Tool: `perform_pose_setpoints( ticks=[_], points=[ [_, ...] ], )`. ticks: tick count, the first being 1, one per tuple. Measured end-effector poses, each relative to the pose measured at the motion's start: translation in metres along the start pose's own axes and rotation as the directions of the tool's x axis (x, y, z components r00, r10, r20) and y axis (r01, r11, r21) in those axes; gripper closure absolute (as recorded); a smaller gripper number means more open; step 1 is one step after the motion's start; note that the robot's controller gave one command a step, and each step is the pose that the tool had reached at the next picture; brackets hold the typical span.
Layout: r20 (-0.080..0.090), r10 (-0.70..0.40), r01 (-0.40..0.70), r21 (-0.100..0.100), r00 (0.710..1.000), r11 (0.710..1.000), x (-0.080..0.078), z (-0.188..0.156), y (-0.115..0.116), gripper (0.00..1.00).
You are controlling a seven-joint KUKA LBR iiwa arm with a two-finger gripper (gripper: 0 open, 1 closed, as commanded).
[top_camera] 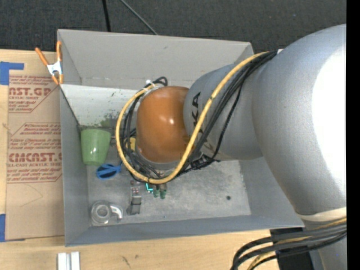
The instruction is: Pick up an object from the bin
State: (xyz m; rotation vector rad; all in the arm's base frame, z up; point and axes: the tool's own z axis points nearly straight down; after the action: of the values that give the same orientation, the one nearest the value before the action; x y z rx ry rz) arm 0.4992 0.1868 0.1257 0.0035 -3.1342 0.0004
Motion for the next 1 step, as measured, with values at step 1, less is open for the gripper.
perform_pose_setpoints(
  ticks=[1],
  points=[
    [0.014, -0.328, 0.328, 0.000, 0.944, 0.945, 0.0150, 0.0554, 0.0459, 0.00]
  ],
)
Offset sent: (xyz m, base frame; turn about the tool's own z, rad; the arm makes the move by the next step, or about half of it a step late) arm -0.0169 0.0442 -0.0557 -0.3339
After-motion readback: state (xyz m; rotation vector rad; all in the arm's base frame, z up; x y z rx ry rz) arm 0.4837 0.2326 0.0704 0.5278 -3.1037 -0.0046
